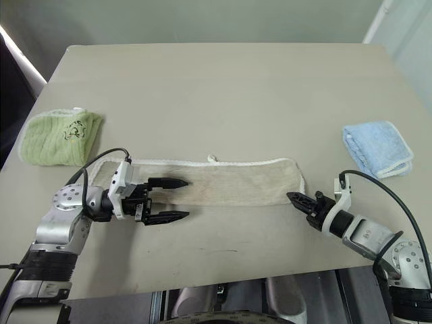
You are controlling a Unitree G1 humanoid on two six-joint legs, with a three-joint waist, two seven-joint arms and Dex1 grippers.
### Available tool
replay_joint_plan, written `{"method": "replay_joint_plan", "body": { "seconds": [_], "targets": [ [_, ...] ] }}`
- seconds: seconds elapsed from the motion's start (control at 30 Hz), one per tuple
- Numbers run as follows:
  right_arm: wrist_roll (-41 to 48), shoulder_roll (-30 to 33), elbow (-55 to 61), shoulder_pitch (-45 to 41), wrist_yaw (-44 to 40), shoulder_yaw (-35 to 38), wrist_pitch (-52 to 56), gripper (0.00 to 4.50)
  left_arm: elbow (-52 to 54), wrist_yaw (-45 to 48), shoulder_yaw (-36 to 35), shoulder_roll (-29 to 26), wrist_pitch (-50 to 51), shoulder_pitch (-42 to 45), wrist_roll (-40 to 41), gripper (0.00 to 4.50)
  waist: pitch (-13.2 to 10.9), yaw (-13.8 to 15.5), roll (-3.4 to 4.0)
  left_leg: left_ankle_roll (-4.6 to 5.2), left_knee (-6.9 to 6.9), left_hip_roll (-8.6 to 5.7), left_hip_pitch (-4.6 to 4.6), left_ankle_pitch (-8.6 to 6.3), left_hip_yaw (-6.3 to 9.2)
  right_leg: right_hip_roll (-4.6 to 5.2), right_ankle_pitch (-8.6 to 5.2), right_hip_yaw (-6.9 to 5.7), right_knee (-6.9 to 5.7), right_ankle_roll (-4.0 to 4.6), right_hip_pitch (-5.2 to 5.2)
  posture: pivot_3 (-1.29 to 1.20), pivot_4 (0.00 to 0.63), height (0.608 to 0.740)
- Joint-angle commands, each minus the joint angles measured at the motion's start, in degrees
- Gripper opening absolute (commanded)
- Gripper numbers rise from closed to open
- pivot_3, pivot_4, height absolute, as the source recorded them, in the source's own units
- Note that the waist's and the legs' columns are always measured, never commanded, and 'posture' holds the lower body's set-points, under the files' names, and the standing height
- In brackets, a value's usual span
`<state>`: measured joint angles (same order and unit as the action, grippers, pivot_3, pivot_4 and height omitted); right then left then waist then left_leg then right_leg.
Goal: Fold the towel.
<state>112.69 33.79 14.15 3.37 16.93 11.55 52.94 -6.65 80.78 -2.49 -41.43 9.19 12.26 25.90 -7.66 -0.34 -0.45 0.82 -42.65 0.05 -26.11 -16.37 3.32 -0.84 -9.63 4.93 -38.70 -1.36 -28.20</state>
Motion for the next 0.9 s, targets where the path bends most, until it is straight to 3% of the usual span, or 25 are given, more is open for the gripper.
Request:
{"method": "replay_joint_plan", "body": {
  "seconds": [0.03,0.1,0.43,0.7,0.9],
  "targets": [
    [0.31,-0.72,2.74,0.55,-0.55,3.04,-1.22,0.04,0.24,-0.1,-0.31,0.51,-0.89,0.69,0.4,4.5,0.0,0.0,0.0,0.01,0.0,-0.01,0.0,0.0,0.0,0.01,0.0,0.0,0.0,0.0,0.0,0.0,0.15,0.703],
    [0.31,-0.97,3.28,1.45,-0.97,3.86,-1.13,0.04,-0.35,0.05,-0.25,0.54,-1.32,1.16,-0.01,4.5,0.0,0.01,0.0,0.01,0.0,0.0,0.01,0.01,0.0,0.01,0.0,0.0,0.0,0.0,0.01,0.0,0.15,0.703],
    [-0.74,10.58,-0.66,10.21,-11.13,12.13,2.86,0.04,-0.69,-0.57,-1.71,0.66,1.58,5.62,2.3,4.5,0.0,0.65,0.03,0.03,0.0,-0.09,-0.07,-0.05,0.0,0.1,-0.05,0.0,0.12,-0.06,0.05,0.0,0.15,0.703],
    [-5.31,16.22,-3.65,8.2,-19.2,15.19,5.05,0.04,0.35,-1.0,-1.94,0.1,2.86,6.84,2.59,4.5,-0.01,0.61,0.03,0.06,0.0,-0.08,-0.08,-0.13,0.0,0.08,-0.12,-0.01,0.14,-0.13,0.04,0.0,0.15,0.703],
    [-15.67,18.74,-0.97,5.8,-27.95,13.9,6.37,0.04,0.88,-1.58,-1.31,0.54,3.65,8.43,2.41,4.5,-0.02,0.63,0.05,0.11,0.0,-0.09,-0.06,-0.11,-0.01,0.09,-0.11,-0.02,0.15,-0.13,0.08,0.0,0.15,0.703]
  ]
}}
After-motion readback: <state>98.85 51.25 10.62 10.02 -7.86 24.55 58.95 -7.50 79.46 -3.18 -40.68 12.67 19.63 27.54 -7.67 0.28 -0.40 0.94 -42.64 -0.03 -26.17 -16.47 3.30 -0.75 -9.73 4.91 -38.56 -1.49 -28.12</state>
